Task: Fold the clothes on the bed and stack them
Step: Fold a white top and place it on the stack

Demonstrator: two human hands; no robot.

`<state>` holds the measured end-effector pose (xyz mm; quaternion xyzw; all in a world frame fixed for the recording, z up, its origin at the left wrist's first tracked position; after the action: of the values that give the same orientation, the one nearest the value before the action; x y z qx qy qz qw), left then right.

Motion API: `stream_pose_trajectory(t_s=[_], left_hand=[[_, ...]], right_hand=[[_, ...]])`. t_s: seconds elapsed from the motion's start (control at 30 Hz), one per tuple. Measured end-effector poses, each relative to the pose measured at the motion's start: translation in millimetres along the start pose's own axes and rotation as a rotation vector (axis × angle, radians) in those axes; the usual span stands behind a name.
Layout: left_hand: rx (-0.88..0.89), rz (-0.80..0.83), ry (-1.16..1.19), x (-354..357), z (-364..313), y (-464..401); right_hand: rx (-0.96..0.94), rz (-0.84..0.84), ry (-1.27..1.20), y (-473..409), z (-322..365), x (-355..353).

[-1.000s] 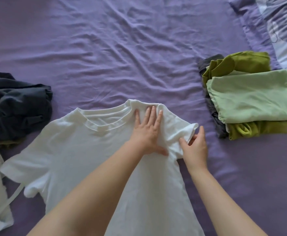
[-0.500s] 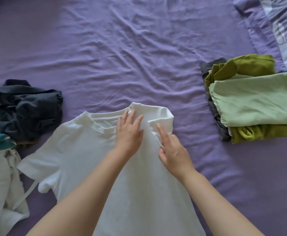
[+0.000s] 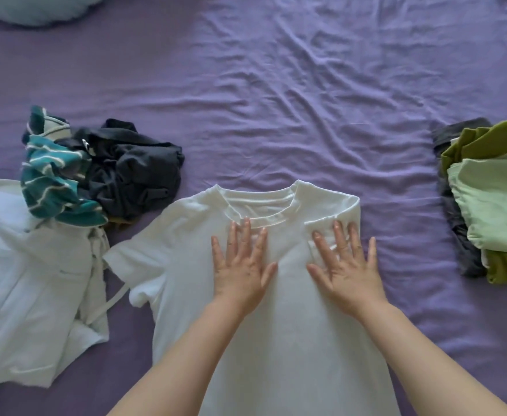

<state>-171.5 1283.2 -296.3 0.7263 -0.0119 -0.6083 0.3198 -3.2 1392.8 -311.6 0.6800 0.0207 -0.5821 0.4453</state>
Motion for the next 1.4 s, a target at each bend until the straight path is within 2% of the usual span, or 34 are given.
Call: stream_pose_trajectory(t_s=[0.07,0.17,0.27,0.4,0.57,0.67,0.73,0.77,0.83,0.9,0.93,1.03,1.1,1.17,1.23,1.3,1.4], left_hand=[[-0.004,0.091,0.012,10,16,4],[-0.066,0.082,0.037,3,50,16],[-0.228,0.036,0.056,-14,103,26],[-0.406,0.040,0.041,-32,168,33],[-0.472,0.101,0.167,-40,208,35],[-0.487,0.104,0.152,-44,221,41],[-0.428,0.094,0.266,-43,224,44],[-0.394,0.085,0.396,-41,224,48],[-0.334,-0.015,0.708,-44,227,57],[-0.316,-0.123,0.801,-51,232,66],[-0.314,-0.121,0.721,-52,232,67],[-0.361,-0.046,0.259,-53,228,67],[-0.282,-0.257,0.184,-73,214,73],[-0.148,-0.468,0.330,-89,200,80],[-0.154,-0.358,0.592,-88,196,70],[-0.229,-0.117,0.778,-75,189,53],[-0.265,0.066,0.841,-63,177,40]], right_hand=[[0.019,0.023,0.018,-1,0,-5],[-0.014,0.014,0.087,3,22,-19],[-0.180,-0.008,0.122,9,80,-27],[-0.327,0.057,0.077,6,165,-15],[-0.365,0.094,0.097,-4,237,-7],[-0.335,0.084,0.079,-15,260,-13],[-0.324,0.087,0.077,-24,268,-18],[-0.322,0.095,0.079,-28,270,-20],[-0.331,0.114,0.073,-33,269,-25],[-0.345,0.120,0.048,-32,268,-27],[-0.348,0.119,0.033,-30,267,-28],[-0.349,0.113,-0.026,-22,268,-29],[-0.348,0.115,-0.084,-17,268,-30],[-0.355,0.107,-0.149,-14,266,-35],[-0.354,0.081,-0.222,-12,259,-41],[-0.330,0.032,-0.342,-9,244,-50],[-0.273,-0.036,-0.481,-4,218,-58]])
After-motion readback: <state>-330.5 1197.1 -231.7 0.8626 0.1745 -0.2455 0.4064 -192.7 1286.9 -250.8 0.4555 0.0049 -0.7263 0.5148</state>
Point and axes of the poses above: each hand's wrist, its own y-axis away from the middle knuckle, its own x-axis out of the palm, z = x × y, the point moved 7 cm from there along -y, towards the middle knuckle, and after that the axes turned 10 degrees about z, right-handed, at the moved point
